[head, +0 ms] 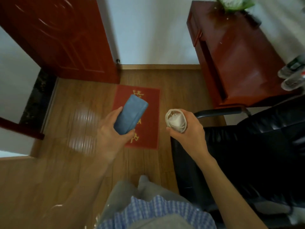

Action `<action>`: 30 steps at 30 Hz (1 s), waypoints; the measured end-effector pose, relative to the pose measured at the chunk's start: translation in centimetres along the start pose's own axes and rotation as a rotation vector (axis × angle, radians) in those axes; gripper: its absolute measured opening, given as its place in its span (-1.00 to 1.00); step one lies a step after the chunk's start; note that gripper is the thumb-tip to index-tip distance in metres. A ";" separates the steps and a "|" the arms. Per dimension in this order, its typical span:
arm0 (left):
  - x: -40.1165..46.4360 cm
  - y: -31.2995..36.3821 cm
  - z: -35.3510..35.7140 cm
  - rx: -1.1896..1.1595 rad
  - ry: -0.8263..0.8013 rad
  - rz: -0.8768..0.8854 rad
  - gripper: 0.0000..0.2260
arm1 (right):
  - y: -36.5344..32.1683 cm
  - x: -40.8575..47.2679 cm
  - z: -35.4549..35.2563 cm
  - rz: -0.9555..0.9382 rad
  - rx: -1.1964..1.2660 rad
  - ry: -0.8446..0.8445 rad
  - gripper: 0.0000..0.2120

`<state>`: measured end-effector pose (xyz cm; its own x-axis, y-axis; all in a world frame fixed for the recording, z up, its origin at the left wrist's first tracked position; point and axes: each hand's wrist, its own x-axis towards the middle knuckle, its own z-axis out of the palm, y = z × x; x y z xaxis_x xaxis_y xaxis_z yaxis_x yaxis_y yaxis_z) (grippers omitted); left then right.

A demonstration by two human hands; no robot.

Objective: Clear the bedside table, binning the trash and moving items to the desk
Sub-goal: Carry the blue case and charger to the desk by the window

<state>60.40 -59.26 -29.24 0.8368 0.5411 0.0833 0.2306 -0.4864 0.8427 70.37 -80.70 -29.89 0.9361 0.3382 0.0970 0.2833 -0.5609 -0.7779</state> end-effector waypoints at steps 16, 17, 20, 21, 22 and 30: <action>29.0 4.9 12.3 0.036 -0.361 0.247 -0.36 | 5.1 22.3 -2.5 0.185 -0.098 0.308 -0.49; 31.6 5.2 13.1 0.024 -0.370 0.265 -0.36 | 5.1 24.5 -2.7 0.216 -0.103 0.320 -0.47; 38.6 6.2 15.2 0.023 -0.414 0.312 -0.33 | 5.1 30.2 -3.0 0.248 -0.169 0.360 -0.47; 40.7 6.7 15.9 0.027 -0.422 0.337 -0.33 | 5.1 31.8 -3.0 0.249 -0.165 0.386 -0.48; 42.5 7.3 16.6 0.034 -0.426 0.354 -0.32 | 5.1 33.2 -3.1 0.252 -0.144 0.408 -0.48; 51.8 9.1 22.3 0.067 -0.512 0.381 -0.31 | 7.2 41.1 -3.9 0.287 -0.199 0.473 -0.52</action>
<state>116.93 -51.02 -29.12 0.9936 -0.0658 0.0921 -0.1130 -0.6306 0.7678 111.69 -73.82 -29.08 0.9595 -0.1961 0.2021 -0.0040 -0.7271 -0.6866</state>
